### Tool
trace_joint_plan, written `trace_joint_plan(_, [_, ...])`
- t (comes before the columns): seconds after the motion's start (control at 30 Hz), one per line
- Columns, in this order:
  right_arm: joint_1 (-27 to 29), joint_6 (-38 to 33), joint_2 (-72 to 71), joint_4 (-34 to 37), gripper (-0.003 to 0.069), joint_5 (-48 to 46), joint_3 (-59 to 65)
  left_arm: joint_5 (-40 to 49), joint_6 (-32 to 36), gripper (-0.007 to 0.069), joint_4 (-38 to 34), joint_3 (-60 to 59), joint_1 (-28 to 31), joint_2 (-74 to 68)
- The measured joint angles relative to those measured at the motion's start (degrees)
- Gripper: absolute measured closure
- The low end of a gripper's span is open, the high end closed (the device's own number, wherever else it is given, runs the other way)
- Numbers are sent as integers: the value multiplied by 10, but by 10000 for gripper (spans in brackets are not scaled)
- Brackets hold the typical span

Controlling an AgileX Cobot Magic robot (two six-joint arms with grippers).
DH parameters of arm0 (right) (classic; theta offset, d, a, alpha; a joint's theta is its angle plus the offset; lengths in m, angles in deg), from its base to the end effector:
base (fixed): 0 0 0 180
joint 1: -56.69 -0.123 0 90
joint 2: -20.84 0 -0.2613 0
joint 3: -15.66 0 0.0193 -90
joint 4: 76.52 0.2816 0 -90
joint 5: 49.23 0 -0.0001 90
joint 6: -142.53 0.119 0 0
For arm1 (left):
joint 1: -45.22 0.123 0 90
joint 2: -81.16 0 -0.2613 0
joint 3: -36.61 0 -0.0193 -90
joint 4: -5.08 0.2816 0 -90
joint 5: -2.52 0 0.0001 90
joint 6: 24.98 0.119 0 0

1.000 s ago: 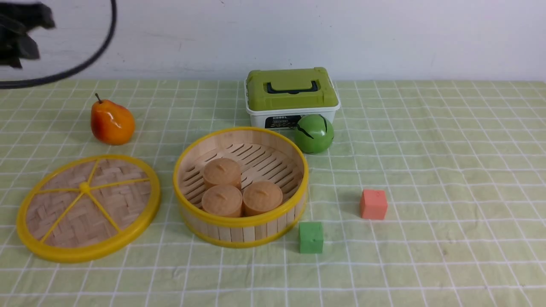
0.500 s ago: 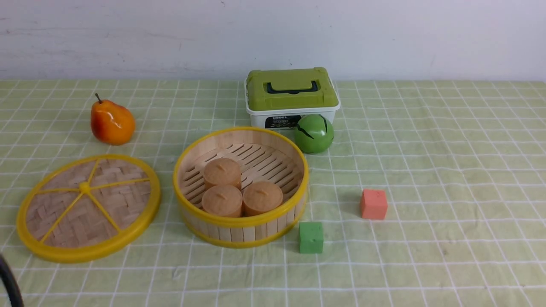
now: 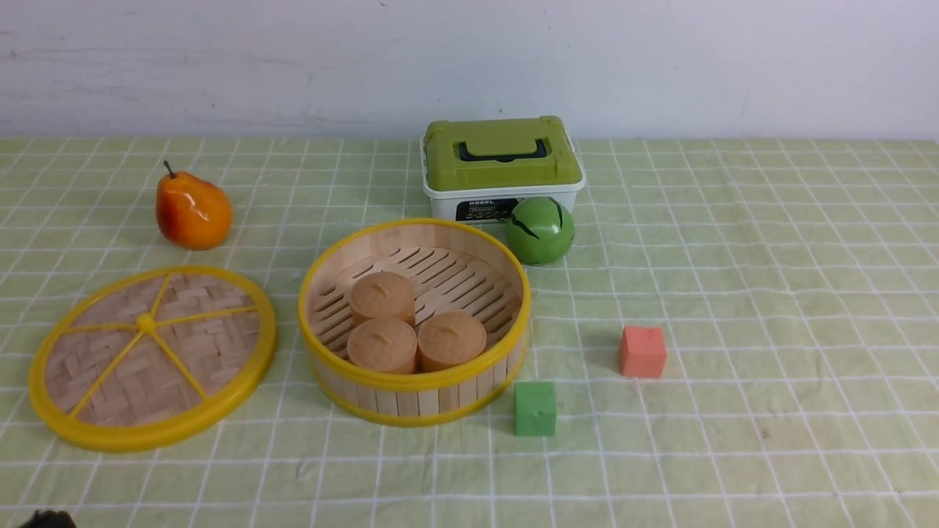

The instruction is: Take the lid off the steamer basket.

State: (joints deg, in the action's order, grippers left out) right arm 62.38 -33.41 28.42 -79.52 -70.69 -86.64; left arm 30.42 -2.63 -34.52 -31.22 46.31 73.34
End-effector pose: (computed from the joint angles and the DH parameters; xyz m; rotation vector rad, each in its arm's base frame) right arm 0.1331 -0.0156 0.1656 0.1263 1.8588 -0.0713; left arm 0.1223 -0.0332 0.2315 0.0037 1.7195 -0.4233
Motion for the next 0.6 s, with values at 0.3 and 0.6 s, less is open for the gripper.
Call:
trace_joint_plan(0.3, [0, 0, 0, 0, 418, 0, 0, -25, 2, 637, 39, -50, 0, 0])
trace_joint_plan(0.6, [0, 0, 0, 0, 418, 0, 0, -101, -193, 637, 236, -65, 0, 0])
